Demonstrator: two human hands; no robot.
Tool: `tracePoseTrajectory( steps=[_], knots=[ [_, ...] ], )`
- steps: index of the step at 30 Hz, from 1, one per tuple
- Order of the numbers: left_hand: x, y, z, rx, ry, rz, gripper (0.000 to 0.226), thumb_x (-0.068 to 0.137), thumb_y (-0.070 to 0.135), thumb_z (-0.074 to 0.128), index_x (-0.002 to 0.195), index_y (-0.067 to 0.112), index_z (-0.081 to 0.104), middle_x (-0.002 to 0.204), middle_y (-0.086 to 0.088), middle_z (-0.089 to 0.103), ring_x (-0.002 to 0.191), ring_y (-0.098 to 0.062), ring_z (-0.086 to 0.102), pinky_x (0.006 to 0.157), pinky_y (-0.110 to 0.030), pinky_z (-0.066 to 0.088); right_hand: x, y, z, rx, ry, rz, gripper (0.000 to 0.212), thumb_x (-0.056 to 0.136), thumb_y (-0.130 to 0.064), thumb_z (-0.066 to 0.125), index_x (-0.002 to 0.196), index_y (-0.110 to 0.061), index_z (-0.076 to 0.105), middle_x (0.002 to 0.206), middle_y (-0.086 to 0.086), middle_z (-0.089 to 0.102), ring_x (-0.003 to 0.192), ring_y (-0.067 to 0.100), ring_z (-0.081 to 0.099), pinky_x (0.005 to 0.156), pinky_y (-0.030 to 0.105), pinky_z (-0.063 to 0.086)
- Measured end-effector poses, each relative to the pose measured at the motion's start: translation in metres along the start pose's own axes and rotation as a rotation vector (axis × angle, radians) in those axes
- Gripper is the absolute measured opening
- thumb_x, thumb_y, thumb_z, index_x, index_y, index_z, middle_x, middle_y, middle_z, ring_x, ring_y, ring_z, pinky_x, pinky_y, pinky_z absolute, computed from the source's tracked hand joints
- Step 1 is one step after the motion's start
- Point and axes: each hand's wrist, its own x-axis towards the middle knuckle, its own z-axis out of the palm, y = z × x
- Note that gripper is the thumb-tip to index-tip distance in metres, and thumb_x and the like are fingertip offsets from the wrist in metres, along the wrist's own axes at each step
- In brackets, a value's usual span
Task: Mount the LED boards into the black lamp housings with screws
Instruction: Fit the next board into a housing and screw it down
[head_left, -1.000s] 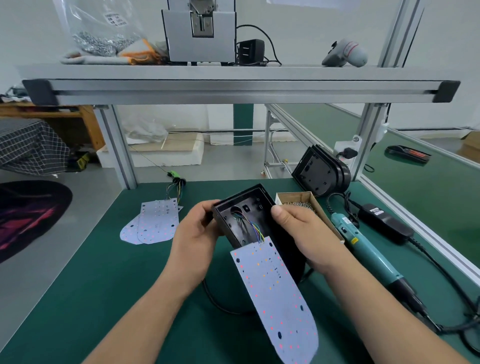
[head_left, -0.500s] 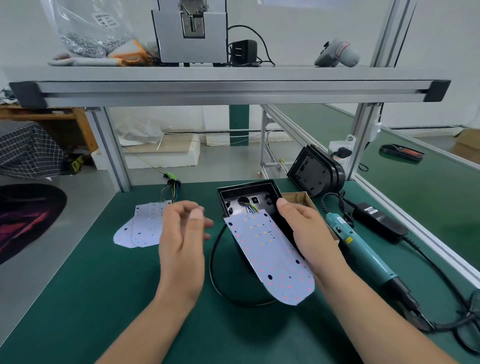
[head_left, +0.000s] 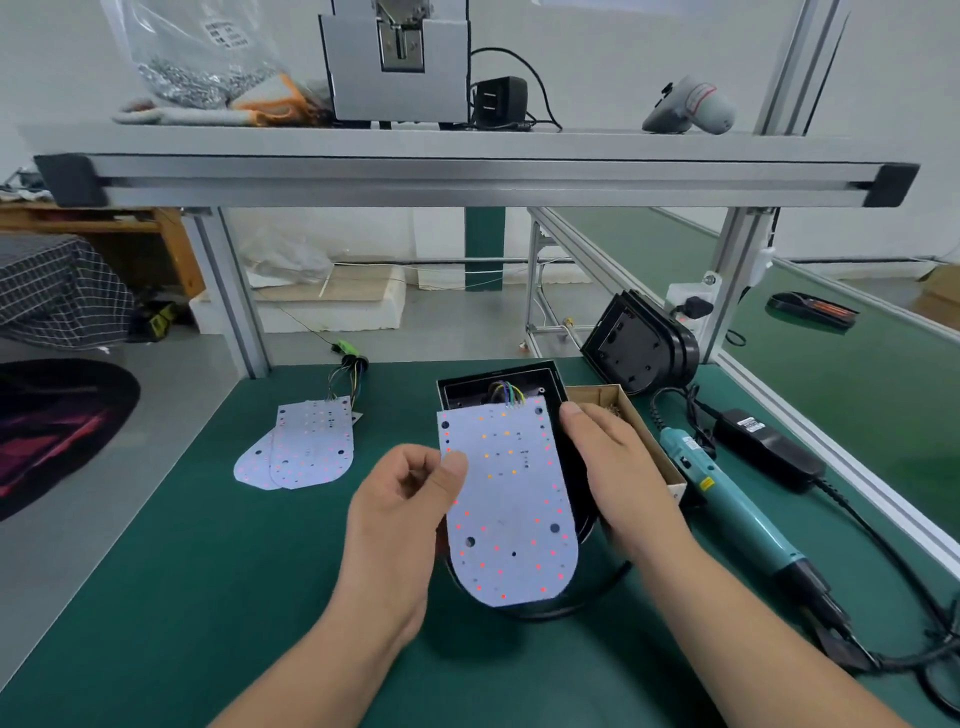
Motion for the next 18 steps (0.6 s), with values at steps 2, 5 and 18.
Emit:
tracePoseTrajectory(
  steps=[2, 5, 18],
  knots=[
    [0.001, -0.002, 0.001, 0.029, 0.074, 0.033, 0.025, 0.098, 0.031, 0.073, 0.083, 0.013, 0.063, 0.077, 0.003, 0.057, 0.073, -0.015, 0.047, 0.07, -0.034, 0.042, -0.003, 0.001, 0.003, 0.004, -0.02, -0.022, 0.033, 0.105, -0.05, 0.056, 0.104, -0.023, 0.075, 0.104, -0.007, 0.079, 0.101, 0.008, 0.072, 0.09, 0.031, 0.053],
    [0.002, -0.003, 0.004, 0.117, 0.194, 0.086, 0.028, 0.102, 0.036, 0.067, 0.081, 0.021, 0.056, 0.068, 0.014, 0.049, 0.06, -0.008, 0.04, 0.053, -0.02, 0.038, -0.013, 0.002, 0.012, -0.118, -0.026, -0.129, 0.034, 0.109, -0.05, 0.049, 0.103, -0.024, 0.071, 0.1, -0.013, 0.076, 0.096, 0.002, 0.068, 0.08, 0.017, 0.05],
    [0.012, -0.015, 0.002, 0.177, 0.276, 0.183, 0.019, 0.107, 0.04, 0.057, 0.094, 0.052, 0.049, 0.083, 0.016, 0.064, 0.068, 0.0, 0.054, 0.061, -0.016, 0.047, -0.027, -0.001, 0.023, -0.119, -0.189, -0.211, 0.036, 0.101, -0.058, 0.058, 0.103, -0.023, 0.064, 0.088, -0.015, 0.068, 0.077, 0.006, 0.058, 0.072, 0.023, 0.049]
  ],
)
